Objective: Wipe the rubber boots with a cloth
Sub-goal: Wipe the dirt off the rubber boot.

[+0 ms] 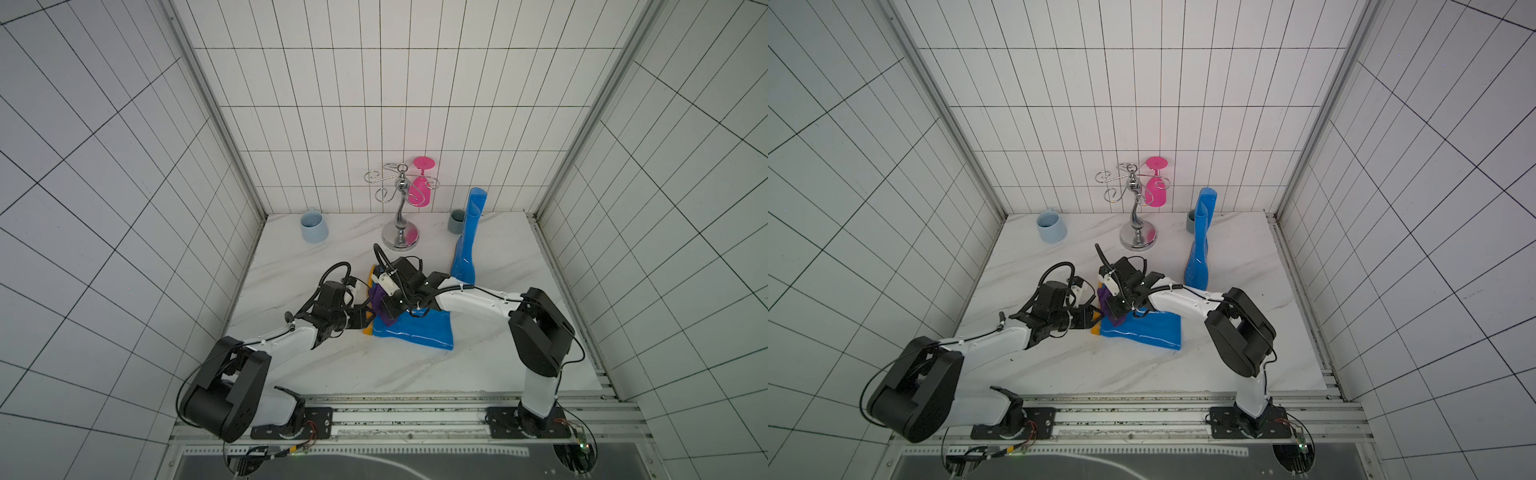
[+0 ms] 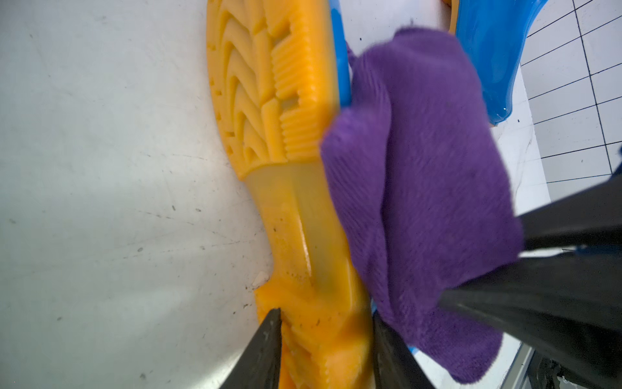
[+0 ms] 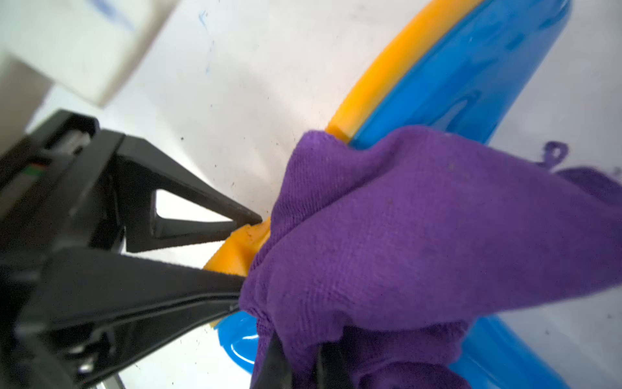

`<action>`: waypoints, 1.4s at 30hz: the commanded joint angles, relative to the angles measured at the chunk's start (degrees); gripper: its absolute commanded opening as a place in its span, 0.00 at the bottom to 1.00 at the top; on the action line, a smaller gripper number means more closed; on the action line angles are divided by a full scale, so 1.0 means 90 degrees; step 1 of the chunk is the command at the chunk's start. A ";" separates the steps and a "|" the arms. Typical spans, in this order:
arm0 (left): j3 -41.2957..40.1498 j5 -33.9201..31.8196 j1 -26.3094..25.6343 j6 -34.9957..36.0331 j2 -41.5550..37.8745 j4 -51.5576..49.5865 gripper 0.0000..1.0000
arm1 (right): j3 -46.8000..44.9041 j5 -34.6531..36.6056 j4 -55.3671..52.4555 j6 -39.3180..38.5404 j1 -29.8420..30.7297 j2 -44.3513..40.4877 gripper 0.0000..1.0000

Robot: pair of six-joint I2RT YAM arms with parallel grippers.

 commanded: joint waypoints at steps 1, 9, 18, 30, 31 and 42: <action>0.0023 -0.0143 -0.0015 0.0129 0.0269 -0.0341 0.42 | 0.0942 0.0135 -0.0004 -0.0178 -0.0059 0.0124 0.00; 0.0019 -0.0209 -0.0013 0.0134 0.0237 -0.0431 0.42 | 0.1508 0.0082 -0.0150 -0.0246 -0.0272 0.0640 0.00; 0.0030 -0.0192 -0.0012 0.0146 0.0257 -0.0451 0.41 | 0.1692 0.0030 0.0066 -0.0257 -0.0580 0.1127 0.00; 0.0055 -0.0179 -0.0017 0.0152 0.0335 -0.0450 0.41 | 0.2367 -0.0151 0.0118 -0.0179 -0.1070 0.1639 0.00; 0.0051 -0.0166 -0.0016 0.0163 0.0330 -0.0451 0.41 | 0.2460 -0.0200 0.0119 -0.0168 -0.1109 0.1730 0.00; 0.0060 -0.0147 -0.0012 0.0170 0.0340 -0.0451 0.41 | 0.3400 -0.0389 -0.0116 -0.0129 -0.1331 0.2518 0.00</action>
